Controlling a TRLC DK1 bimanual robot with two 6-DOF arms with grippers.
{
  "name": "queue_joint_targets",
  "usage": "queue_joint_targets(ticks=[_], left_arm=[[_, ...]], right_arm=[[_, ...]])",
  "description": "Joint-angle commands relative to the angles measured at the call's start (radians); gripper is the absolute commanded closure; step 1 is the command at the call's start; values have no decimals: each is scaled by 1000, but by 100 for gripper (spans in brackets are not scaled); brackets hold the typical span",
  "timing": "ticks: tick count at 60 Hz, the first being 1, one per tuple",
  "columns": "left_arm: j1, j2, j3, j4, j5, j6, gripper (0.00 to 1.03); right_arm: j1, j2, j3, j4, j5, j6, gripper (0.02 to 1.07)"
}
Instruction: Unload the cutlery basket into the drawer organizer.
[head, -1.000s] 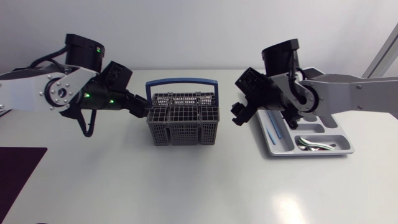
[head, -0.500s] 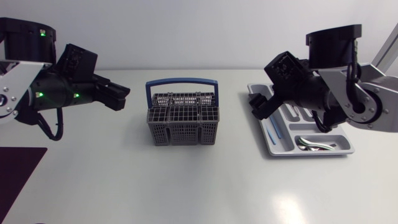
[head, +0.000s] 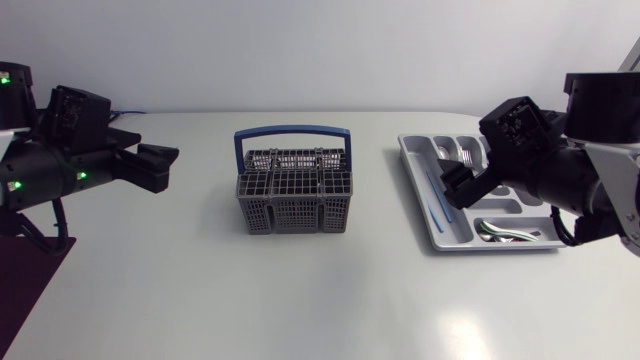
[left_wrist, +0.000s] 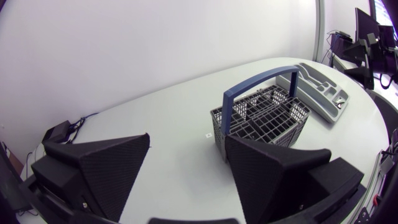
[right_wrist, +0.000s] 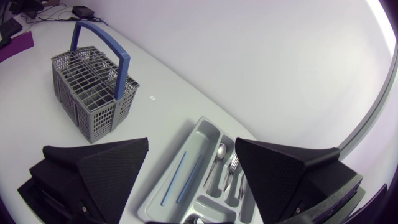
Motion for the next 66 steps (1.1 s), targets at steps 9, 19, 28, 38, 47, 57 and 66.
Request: queue_joint_targets(ticks=[9, 19, 28, 38, 47, 57, 66], left_arm=[[34, -65, -77, 12, 10, 15, 5], [44, -133, -131, 27, 10, 13, 5], [44, -205, -189, 70, 10, 20, 5], [44, -289, -243, 104, 10, 13, 5], [44, -337, -286, 142, 10, 3, 5], [49, -456, -369, 250, 8, -11, 5], [64, -505, -407, 265, -7, -28, 5]], right_arm=[[-25, -83, -88, -11, 7, 34, 7], [-34, -155, -139, -10, 3, 57, 7], [-48, -204, -171, -2, 6, 85, 7], [-84, -270, -223, 36, 9, 94, 7], [-137, -314, -251, 47, -1, 123, 7], [-174, -351, -280, 47, -34, 150, 7], [-182, -400, -309, 49, -48, 163, 7]])
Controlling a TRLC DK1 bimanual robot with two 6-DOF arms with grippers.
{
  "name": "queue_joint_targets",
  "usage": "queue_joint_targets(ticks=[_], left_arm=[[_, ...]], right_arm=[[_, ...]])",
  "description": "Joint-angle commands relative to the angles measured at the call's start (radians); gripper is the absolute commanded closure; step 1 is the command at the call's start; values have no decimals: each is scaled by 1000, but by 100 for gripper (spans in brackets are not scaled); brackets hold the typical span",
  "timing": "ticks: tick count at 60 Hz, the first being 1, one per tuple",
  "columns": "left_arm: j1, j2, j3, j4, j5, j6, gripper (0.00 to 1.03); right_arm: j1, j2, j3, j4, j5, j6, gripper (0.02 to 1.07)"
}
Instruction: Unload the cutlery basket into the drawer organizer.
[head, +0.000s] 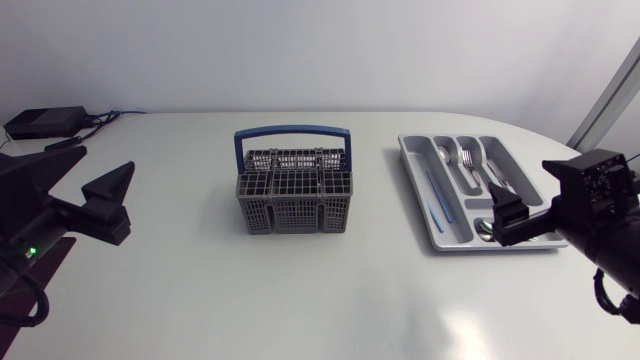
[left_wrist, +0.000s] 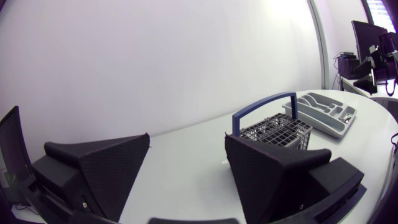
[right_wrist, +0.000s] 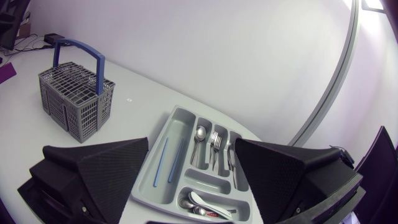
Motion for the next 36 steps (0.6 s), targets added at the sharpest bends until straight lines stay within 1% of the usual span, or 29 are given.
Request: queue_joint_targets(ticks=[1, 4, 16, 36], left_arm=[[16, -26, -43, 21, -5, -31, 5], [31, -40, -57, 25, -3, -36, 5], [32, -83, -94, 37, -5, -39, 5], [44, -223, -186, -5, -35, -111, 5]], right_arm=[[-10, -33, -38, 17, -10, 32, 7], [-10, -59, -53, 25, -12, 32, 7], [-10, -146, -98, 27, -20, 28, 7], [-35, -312, -201, 16, -28, 145, 7]])
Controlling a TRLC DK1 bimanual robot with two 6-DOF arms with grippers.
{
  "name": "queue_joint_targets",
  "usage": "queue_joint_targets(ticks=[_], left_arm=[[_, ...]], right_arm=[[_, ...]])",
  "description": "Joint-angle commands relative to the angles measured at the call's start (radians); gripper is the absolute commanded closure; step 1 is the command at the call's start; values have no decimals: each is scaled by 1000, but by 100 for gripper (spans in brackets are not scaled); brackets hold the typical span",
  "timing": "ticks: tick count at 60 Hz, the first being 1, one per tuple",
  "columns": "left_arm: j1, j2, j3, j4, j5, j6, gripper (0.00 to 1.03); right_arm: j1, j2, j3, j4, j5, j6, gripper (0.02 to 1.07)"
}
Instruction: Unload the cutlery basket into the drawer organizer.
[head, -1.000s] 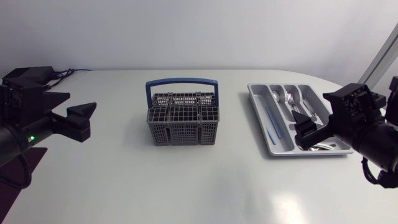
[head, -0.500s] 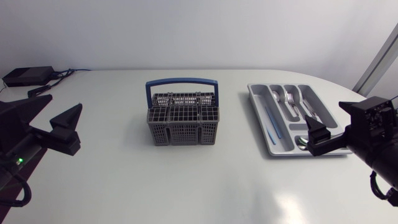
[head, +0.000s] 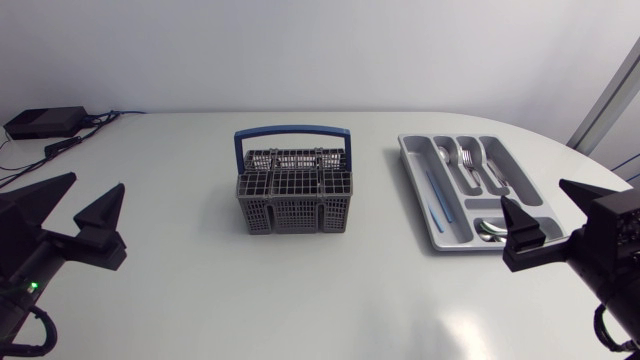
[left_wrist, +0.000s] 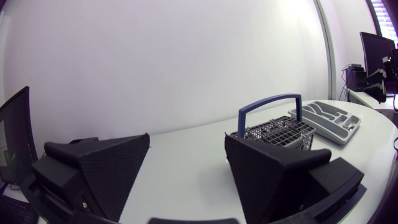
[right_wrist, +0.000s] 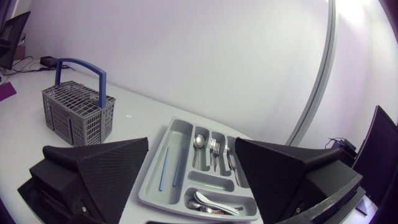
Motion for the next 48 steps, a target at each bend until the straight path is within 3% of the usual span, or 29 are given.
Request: queue_joint_targets(ticks=[1, 48], left_arm=[[12, -39, -45, -13, -10, -41, 5], [31, -311, -224, -97, -70, -184, 5]], right_arm=[[-12, -45, -46, -2, -5, 61, 7], [-62, -369, -249, -23, -22, 295, 7]])
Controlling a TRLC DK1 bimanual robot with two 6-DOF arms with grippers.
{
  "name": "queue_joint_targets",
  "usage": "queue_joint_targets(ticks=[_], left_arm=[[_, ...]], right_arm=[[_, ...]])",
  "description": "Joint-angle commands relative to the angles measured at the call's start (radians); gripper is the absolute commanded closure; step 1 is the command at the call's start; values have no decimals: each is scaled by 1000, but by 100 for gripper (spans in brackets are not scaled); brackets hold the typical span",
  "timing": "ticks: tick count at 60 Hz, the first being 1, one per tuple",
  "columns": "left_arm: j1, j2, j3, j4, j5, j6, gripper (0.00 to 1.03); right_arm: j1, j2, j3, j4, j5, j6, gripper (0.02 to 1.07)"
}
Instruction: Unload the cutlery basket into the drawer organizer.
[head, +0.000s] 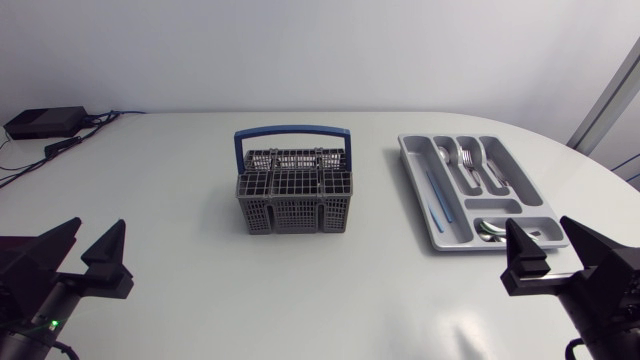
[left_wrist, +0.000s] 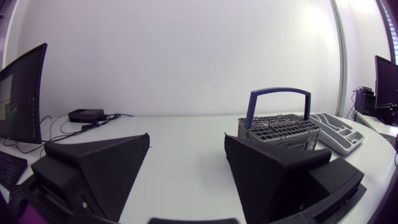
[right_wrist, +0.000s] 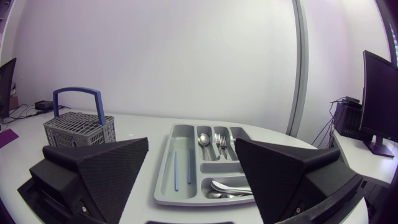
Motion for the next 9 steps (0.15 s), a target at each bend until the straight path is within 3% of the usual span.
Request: queue_joint_targets(ticks=[1, 9], left_arm=[[7, -9, -19, 3, -5, -25, 5], [7, -9, -19, 3, -5, -25, 5]], right_arm=[[-4, -9, -19, -4, -1, 33, 7], [-4, -9, -19, -4, -1, 33, 7]])
